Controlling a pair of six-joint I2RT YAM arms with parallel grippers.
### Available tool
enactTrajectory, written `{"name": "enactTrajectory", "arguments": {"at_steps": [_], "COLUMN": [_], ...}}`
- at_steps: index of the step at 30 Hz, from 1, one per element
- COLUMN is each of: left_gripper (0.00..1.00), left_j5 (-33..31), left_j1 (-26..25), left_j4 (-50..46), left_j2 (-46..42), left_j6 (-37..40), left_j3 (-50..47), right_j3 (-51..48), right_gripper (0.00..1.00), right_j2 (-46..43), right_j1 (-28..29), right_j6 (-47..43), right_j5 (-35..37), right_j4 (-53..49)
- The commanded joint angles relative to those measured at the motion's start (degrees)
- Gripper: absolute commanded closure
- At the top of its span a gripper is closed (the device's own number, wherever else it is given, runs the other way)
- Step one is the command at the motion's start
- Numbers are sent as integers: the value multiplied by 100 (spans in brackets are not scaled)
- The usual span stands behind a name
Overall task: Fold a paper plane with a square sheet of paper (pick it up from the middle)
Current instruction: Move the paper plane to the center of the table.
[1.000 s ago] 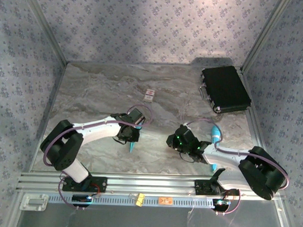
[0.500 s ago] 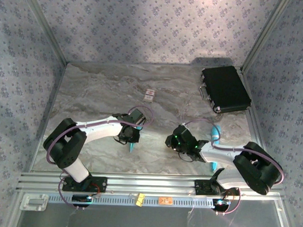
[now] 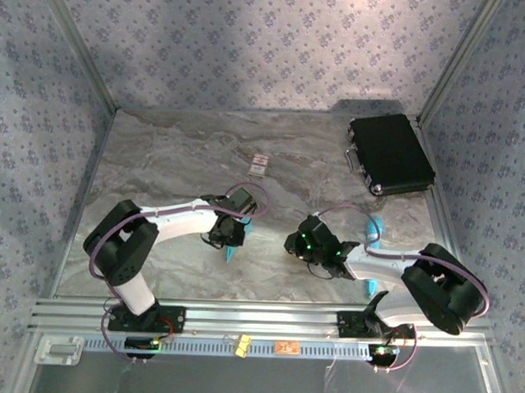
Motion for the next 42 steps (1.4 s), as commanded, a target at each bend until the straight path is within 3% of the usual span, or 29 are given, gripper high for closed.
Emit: {"name": "enactTrajectory", "arguments": {"at_steps": [1,13,23,42], "left_gripper": [81,70,69,69], "left_j5": [-133,-325,-189,-208], "left_j1": [-114,-401,-443,-476], "left_j4": [-227,-434,-215,-387], "left_j2": [303,610,479,654], "left_j6": [-154,-790,-1134,-1307], "left_j3": [109,306,126,438], "right_j3": [67,-166,-77,-544], "right_gripper": [79,79,78,75], "right_j2": [-145,-724,-954,-1530], "right_j1": [44,32,6,-59], "right_j6": [-10,-124,-229,-288], "right_j5": [53,91,12,-56], "right_j4": [-42,-232,-625,-456]}}
